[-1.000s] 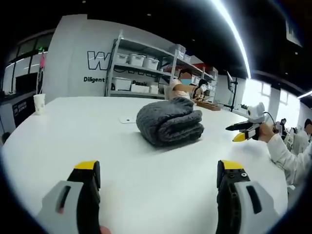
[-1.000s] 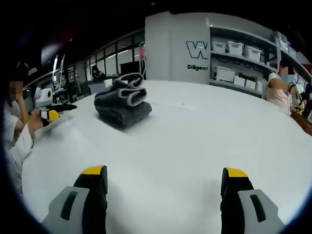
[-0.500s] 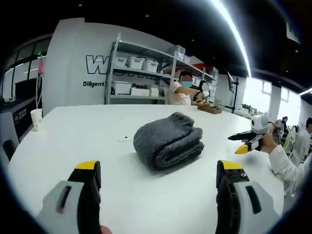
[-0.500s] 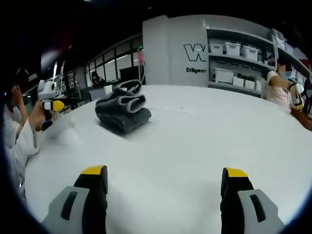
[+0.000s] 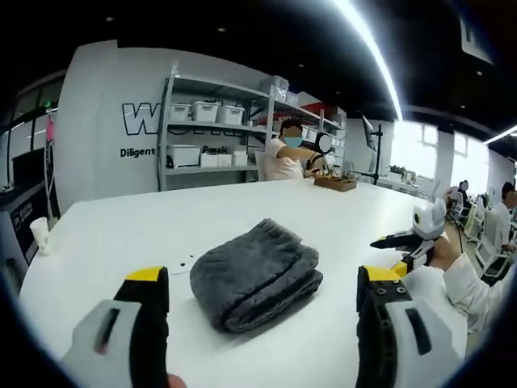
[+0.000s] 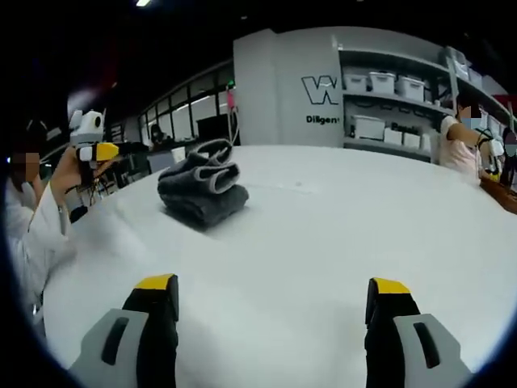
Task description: Open the folded towel by lifting each exposed corner and separating the folded layers until the towel lies flat within the target outline without major curled edges
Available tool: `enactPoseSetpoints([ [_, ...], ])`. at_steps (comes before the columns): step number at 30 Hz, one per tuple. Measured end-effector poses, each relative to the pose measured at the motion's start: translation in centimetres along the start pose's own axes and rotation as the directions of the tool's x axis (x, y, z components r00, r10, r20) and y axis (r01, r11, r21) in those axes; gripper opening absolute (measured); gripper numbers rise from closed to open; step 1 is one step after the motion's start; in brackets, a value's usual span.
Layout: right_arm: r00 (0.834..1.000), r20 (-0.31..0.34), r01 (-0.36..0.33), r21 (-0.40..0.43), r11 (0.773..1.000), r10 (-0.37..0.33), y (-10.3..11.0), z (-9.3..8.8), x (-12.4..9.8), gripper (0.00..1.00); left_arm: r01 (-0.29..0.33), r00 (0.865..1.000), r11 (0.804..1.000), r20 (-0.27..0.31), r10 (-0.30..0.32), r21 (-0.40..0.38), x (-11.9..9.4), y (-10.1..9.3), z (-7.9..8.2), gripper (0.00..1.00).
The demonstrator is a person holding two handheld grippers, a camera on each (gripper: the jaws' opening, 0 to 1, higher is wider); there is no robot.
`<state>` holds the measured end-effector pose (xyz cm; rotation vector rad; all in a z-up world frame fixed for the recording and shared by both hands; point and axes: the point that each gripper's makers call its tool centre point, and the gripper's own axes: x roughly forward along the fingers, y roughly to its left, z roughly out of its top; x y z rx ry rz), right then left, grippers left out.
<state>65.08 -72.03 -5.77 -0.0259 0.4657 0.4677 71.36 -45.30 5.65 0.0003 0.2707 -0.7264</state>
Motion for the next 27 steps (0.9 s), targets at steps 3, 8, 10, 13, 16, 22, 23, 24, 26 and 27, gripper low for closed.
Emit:
enactPoseSetpoints([
  [3, 1.0, 0.004, 0.003, 0.003, 1.0, -0.003, -0.1, 0.1, 0.0, 0.96, 0.013, 1.0, 1.0, -0.002, -0.013, 0.008, 1.4, -0.6, 0.4, 0.93],
  [8, 1.0, -0.007, 0.007, 0.002, 1.0, -0.007, -0.2, -0.2, 0.1, 0.96, 0.02, 1.0, 0.999, -0.018, -0.019, 0.037, 3.2, -1.3, 0.3, 0.92],
  [10, 1.0, -0.011, 0.008, 0.002, 1.0, -0.008, -0.2, -0.3, 0.1, 0.96, 0.021, 0.999, 0.998, -0.041, -0.019, 0.051, 4.0, -1.4, 0.0, 0.9],
  [13, 1.0, -0.011, 0.014, -0.002, 1.0, -0.014, -0.3, -0.3, 0.0, 0.96, 0.037, 0.997, 0.997, -0.065, -0.032, 0.07, 4.7, -1.7, -0.7, 0.9],
  [16, 1.0, -0.006, 0.022, -0.007, 1.0, -0.022, -0.3, -0.1, -0.2, 0.96, -0.001, 0.998, 0.998, -0.066, 0.005, 0.058, 5.1, -1.0, -1.2, 0.9],
  [22, 1.0, 0.01, 0.016, -0.005, 1.0, -0.016, -0.1, 0.3, -0.1, 0.96, -0.009, 1.0, 0.997, -0.028, 0.011, 0.082, 6.9, -1.9, -1.0, 0.81],
  [23, 1.0, 0.011, 0.015, -0.004, 1.0, -0.015, 0.0, 0.4, -0.1, 0.95, 0.002, 1.0, 0.995, -0.028, 0.001, 0.104, 7.2, -2.3, -1.1, 0.78],
  [24, 1.0, 0.012, 0.014, -0.004, 1.0, -0.014, 0.1, 0.4, -0.1, 0.95, 0.004, 1.0, 0.993, -0.029, -0.001, 0.118, 7.5, -2.4, -1.2, 0.75],
  [26, 1.0, 0.014, 0.016, -0.007, 1.0, -0.016, 0.0, 0.5, -0.1, 0.95, -0.007, 1.0, 0.991, -0.022, 0.01, 0.13, 8.4, -2.4, -1.5, 0.69],
  [27, 1.0, 0.014, 0.017, -0.007, 1.0, -0.017, 0.0, 0.5, -0.1, 0.95, -0.009, 1.0, 0.992, -0.018, 0.011, 0.128, 8.7, -2.4, -1.6, 0.66],
])
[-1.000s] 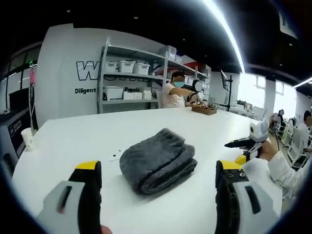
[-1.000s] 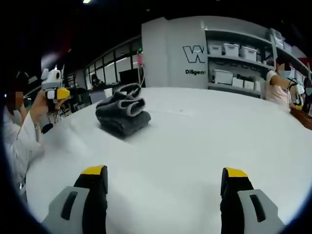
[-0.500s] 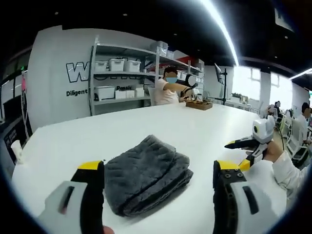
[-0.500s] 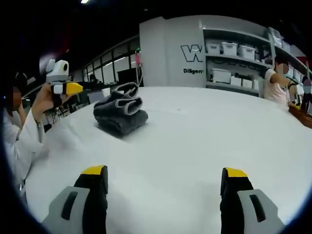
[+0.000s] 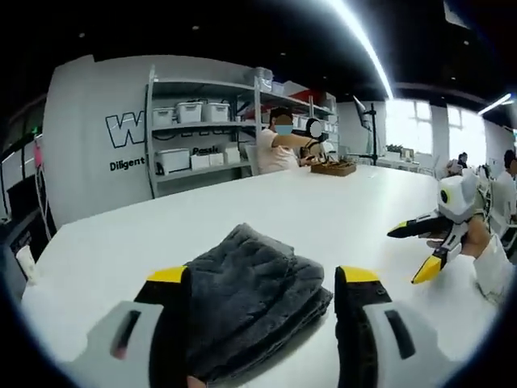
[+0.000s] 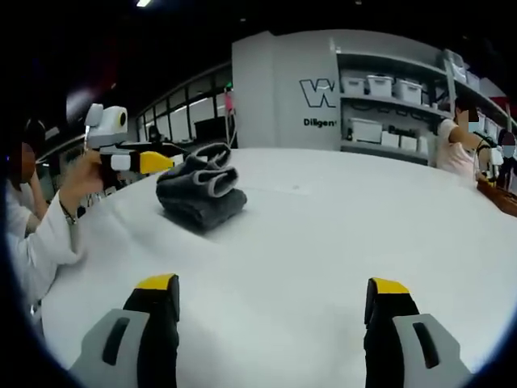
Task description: Open the folded towel by lifting each exposed corner and separating the folded layers until the towel lies flat within the target outline without major curled edges
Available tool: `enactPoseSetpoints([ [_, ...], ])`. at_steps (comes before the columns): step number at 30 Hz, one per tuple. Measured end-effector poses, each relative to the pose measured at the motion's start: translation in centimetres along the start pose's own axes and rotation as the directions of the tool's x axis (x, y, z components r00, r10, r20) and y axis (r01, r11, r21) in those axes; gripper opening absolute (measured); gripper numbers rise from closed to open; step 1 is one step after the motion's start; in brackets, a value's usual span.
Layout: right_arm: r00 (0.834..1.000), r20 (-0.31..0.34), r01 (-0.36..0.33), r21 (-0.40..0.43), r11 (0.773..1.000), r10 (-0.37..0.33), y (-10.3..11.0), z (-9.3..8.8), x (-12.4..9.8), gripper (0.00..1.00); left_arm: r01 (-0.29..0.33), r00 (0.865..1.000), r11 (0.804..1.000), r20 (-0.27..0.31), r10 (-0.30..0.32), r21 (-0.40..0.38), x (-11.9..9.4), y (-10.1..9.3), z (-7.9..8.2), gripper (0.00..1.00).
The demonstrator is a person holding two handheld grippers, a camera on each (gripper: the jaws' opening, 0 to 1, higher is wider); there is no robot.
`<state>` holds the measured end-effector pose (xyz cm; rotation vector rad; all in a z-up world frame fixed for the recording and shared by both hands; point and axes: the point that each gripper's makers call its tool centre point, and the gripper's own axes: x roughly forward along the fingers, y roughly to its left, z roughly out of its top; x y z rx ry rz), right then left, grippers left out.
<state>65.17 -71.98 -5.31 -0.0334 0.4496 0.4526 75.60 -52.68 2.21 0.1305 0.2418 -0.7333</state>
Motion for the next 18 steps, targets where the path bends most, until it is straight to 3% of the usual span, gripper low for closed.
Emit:
enactPoseSetpoints([
  [5, 1.0, -0.005, 0.0, 0.005, 1.0, 0.0, -0.1, -0.1, 0.1, 0.95, -0.01, 1.0, 1.0, 0.018, 0.011, -0.03, 1.4, -0.1, -0.1, 0.5],
  [10, 1.0, 0.0, -0.001, -0.003, 1.0, 0.001, 0.1, 0.1, -0.1, 0.94, -0.038, 0.999, 0.999, -0.01, 0.038, 0.017, 2.2, -0.4, -0.2, 0.49],
  [14, 1.0, 0.001, 0.0, -0.004, 1.0, 0.0, 0.1, 0.0, -0.1, 0.94, -0.069, 0.997, 0.997, -0.012, 0.07, 0.046, 3.1, -0.1, 0.0, 0.42],
  [18, 1.0, 0.003, -0.01, 0.002, 1.0, 0.01, 0.2, 0.0, -0.1, 0.94, -0.09, 0.996, 0.995, -0.019, 0.091, 0.031, 3.7, 0.0, -0.5, 0.36],
])
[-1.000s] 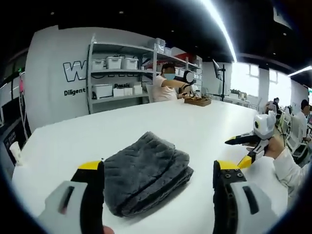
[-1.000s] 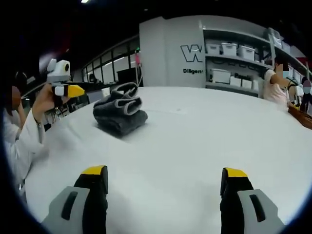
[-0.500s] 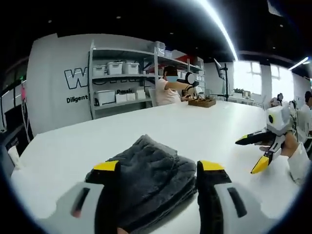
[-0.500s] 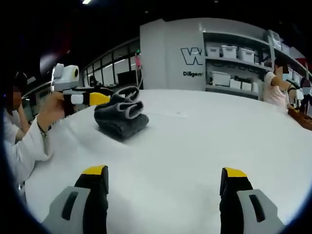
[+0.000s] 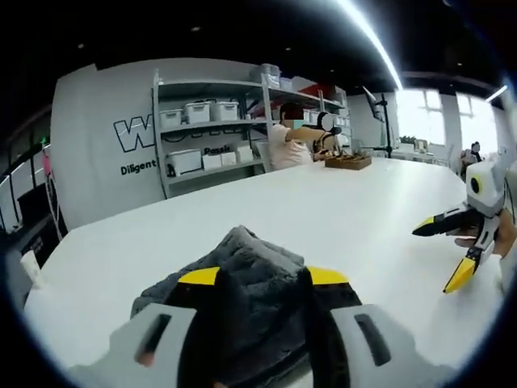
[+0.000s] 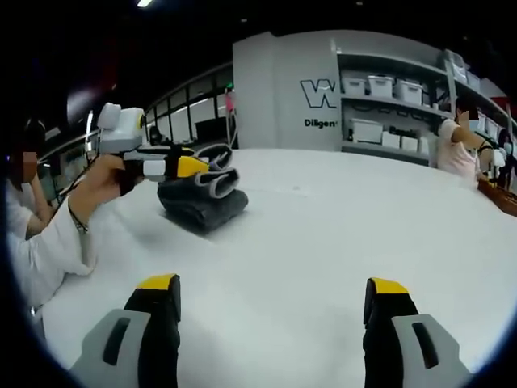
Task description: Open the folded towel by lifting each exposed corner and separating the folded layers until the towel lies flat within the target outline without major curled edges
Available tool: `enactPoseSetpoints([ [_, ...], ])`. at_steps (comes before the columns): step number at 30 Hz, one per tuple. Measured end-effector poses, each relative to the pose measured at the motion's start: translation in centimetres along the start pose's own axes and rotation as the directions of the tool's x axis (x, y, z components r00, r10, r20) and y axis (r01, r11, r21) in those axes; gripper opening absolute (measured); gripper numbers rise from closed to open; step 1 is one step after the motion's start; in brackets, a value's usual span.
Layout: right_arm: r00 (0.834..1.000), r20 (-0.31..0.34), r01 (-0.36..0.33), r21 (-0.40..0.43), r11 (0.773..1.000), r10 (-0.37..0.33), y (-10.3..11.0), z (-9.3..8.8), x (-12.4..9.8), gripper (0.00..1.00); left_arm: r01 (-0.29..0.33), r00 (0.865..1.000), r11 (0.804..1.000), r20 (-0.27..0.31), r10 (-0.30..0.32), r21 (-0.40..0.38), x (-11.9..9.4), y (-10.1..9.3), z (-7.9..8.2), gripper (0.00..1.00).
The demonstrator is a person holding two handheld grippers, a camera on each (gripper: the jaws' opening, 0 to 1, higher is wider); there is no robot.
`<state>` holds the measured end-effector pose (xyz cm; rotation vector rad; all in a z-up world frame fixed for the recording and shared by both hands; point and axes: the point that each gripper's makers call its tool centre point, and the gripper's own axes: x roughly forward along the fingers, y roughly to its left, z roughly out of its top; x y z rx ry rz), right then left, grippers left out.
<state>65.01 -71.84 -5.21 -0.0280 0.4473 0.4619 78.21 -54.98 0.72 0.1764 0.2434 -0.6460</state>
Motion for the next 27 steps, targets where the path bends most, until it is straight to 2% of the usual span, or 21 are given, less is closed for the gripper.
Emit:
enactPoseSetpoints([
  [2, 1.0, -0.004, 0.001, 0.0, 1.0, -0.001, 0.0, -0.1, 0.0, 0.94, 0.009, 1.0, 1.0, -0.016, -0.009, 0.019, 0.1, -0.3, -0.3, 0.37],
  [7, 1.0, -0.004, 0.002, 0.002, 1.0, -0.002, -0.1, -0.1, 0.0, 0.93, -0.027, 0.999, 0.997, -0.021, 0.029, 0.078, 0.1, 0.2, -0.4, 0.32],
  [11, 1.0, -0.012, 0.002, -0.001, 1.0, -0.002, -0.1, -0.2, 0.2, 0.93, -0.014, 1.0, 0.998, -0.005, 0.015, 0.068, 0.4, 0.2, -0.8, 0.27],
  [17, 1.0, -0.011, 0.002, -0.001, 1.0, -0.002, -0.2, -0.1, 0.2, 0.93, -0.04, 0.999, 0.995, 0.028, 0.038, 0.086, 0.3, 1.1, -0.4, 0.1],
  [27, 1.0, -0.019, 0.0, -0.001, 1.0, 0.0, -0.1, -0.3, 0.4, 0.92, -0.041, 0.998, 0.996, 0.044, 0.038, 0.073, 0.2, 1.2, -0.4, 0.08],
])
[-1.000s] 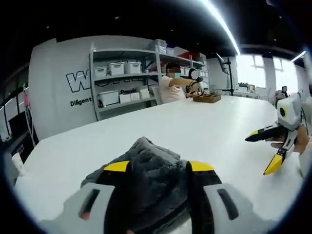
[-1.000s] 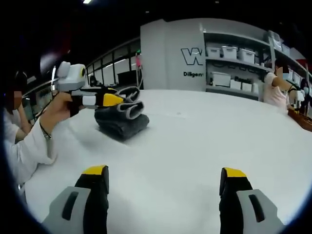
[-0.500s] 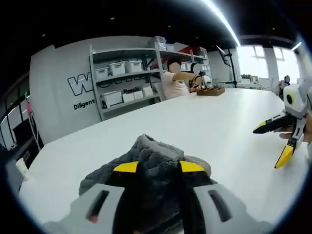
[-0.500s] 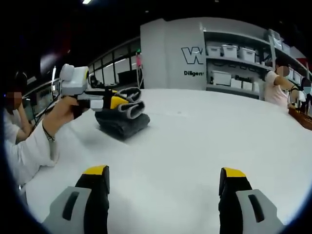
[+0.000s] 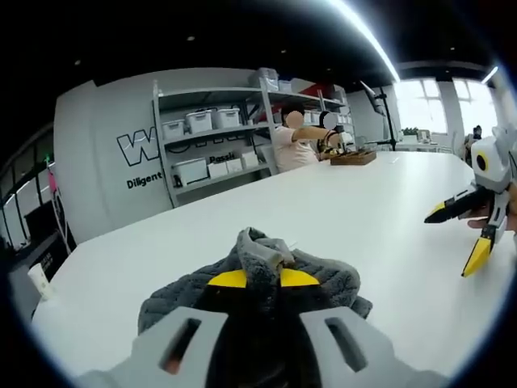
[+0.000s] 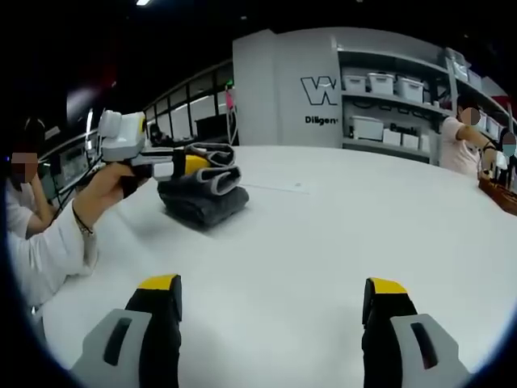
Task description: Open the folded towel by lifting each exposed corner and separating the folded layers until the towel lies flat within the target outline without major curled edges
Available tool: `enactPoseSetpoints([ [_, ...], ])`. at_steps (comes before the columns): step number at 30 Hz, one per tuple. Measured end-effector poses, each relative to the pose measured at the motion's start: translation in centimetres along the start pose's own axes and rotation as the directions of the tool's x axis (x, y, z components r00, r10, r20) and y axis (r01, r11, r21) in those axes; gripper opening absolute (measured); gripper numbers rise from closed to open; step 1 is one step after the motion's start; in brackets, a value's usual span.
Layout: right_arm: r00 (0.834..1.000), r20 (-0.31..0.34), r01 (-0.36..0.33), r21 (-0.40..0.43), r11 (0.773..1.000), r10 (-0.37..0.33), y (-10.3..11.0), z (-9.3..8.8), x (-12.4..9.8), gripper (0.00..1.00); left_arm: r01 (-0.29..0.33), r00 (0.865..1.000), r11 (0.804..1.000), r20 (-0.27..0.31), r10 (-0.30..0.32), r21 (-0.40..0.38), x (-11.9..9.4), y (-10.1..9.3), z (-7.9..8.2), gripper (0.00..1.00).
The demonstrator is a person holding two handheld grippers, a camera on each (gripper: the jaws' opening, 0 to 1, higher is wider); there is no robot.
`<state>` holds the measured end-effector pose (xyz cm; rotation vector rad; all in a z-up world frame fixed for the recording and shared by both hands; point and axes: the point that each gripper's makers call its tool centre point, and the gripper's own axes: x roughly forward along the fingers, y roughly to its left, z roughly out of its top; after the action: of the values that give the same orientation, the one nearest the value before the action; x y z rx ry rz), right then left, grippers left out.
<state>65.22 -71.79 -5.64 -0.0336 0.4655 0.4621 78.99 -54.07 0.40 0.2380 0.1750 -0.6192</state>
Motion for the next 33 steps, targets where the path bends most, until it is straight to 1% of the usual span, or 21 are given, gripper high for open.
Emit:
enactPoseSetpoints([
  [2, 1.0, 0.0, 0.0, 0.001, 1.0, 0.0, 0.0, 0.0, 0.0, 0.92, -0.011, 1.0, 1.0, 0.023, 0.011, -0.022, -0.3, 0.2, 0.5, 0.08],
  [5, 1.0, -0.002, 0.0, 0.002, 1.0, 0.0, -0.1, 0.0, 0.1, 0.92, -0.012, 1.0, 1.0, 0.026, 0.012, -0.014, -0.7, 0.4, 1.0, 0.07],
  [10, 1.0, -0.006, 0.001, -0.001, 1.0, -0.001, 0.0, -0.1, 0.1, 0.92, -0.013, 0.999, 0.999, 0.037, 0.014, -0.04, -1.3, 0.7, 1.3, 0.07],
  [17, 1.0, -0.01, 0.006, -0.002, 1.0, -0.006, -0.1, -0.3, 0.1, 0.92, -0.026, 0.997, 0.998, 0.066, 0.03, -0.062, -2.5, 1.7, 2.6, 0.07],
  [26, 1.0, -0.016, 0.008, 0.0, 1.0, -0.008, -0.2, -0.5, 0.1, 0.92, -0.08, 0.992, 0.992, 0.087, 0.088, -0.096, -3.7, 4.6, 3.2, 0.07],
  [31, 1.0, -0.015, 0.009, 0.002, 1.0, -0.009, -0.3, -0.5, 0.1, 0.92, -0.136, 0.985, 0.986, 0.096, 0.145, -0.098, -5.1, 6.9, 3.7, 0.07],
  [33, 1.0, -0.017, 0.008, 0.001, 1.0, -0.008, -0.3, -0.5, 0.2, 0.92, -0.144, 0.983, 0.984, 0.099, 0.155, -0.104, -5.5, 7.5, 3.8, 0.07],
])
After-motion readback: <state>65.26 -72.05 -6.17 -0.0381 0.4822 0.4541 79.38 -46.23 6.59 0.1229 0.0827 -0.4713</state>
